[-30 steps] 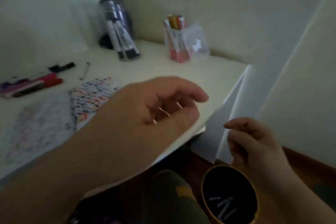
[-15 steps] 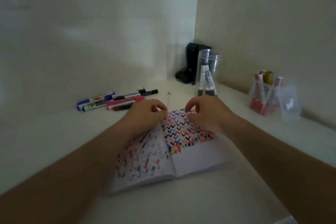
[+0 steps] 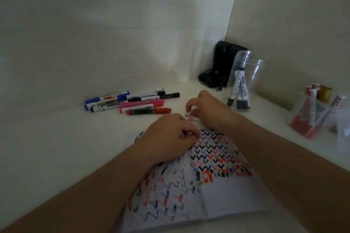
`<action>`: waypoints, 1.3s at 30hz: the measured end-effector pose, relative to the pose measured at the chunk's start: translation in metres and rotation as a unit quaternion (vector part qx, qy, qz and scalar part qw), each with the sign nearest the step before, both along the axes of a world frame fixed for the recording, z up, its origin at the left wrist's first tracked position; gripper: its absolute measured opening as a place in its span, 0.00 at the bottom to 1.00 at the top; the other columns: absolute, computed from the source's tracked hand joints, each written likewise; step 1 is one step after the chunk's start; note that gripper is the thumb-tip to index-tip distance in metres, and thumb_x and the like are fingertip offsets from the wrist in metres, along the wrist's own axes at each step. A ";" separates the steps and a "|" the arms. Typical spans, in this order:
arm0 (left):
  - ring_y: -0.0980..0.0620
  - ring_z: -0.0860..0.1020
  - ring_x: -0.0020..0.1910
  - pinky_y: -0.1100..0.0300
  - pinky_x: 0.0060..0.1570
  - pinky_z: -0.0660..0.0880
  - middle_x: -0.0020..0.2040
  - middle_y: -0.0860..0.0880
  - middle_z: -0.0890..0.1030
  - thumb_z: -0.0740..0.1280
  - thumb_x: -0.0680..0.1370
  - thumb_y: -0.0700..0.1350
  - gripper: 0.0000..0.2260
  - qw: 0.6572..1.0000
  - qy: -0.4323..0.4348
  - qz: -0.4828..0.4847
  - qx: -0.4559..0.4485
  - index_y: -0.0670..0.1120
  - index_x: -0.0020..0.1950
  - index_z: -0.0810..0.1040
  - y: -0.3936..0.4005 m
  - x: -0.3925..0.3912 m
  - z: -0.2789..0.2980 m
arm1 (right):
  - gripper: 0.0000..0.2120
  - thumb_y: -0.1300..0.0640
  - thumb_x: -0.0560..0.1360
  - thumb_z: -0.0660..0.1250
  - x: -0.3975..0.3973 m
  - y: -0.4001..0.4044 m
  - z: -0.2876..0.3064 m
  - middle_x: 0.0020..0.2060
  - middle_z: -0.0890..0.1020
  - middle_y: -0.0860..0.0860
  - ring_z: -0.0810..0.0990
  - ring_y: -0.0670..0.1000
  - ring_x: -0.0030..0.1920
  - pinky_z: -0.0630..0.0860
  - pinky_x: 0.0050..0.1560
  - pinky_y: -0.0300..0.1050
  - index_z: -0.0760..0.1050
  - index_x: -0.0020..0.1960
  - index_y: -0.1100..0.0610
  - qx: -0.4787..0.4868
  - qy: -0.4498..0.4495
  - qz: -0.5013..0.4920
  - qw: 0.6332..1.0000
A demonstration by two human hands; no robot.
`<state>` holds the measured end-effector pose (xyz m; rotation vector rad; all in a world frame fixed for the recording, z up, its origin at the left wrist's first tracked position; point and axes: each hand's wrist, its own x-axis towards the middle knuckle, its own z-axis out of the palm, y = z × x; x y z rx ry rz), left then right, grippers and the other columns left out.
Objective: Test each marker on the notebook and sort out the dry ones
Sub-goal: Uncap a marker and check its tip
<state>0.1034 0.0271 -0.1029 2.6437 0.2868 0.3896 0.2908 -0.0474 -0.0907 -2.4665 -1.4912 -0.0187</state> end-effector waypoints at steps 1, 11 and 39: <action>0.58 0.73 0.50 0.57 0.53 0.73 0.48 0.62 0.73 0.67 0.79 0.55 0.09 1.000 -0.004 0.001 -0.002 0.64 0.57 0.84 0.000 0.000 0.000 | 0.01 0.48 0.81 0.69 0.002 -0.003 -0.001 0.51 0.69 0.48 0.73 0.50 0.50 0.69 0.49 0.44 0.79 0.52 0.41 0.001 0.000 0.007 1.000; 0.63 0.76 0.45 0.58 0.48 0.78 0.46 0.62 0.80 0.67 0.79 0.60 0.11 0.998 -0.045 0.032 -0.016 0.62 0.60 0.81 -0.004 -0.001 0.005 | 0.04 0.59 0.85 0.63 -0.038 -0.069 0.040 0.43 0.80 0.49 0.77 0.41 0.37 0.73 0.37 0.37 0.75 0.57 0.53 0.367 0.219 -0.062 0.902; 0.59 0.79 0.44 0.62 0.46 0.75 0.47 0.56 0.82 0.56 0.85 0.56 0.11 0.993 -0.014 -0.105 -0.060 0.60 0.64 0.75 -0.045 -0.012 0.021 | 0.07 0.65 0.82 0.62 -0.075 -0.120 0.007 0.26 0.68 0.54 0.62 0.50 0.25 0.59 0.25 0.41 0.75 0.52 0.55 0.334 0.590 0.064 0.733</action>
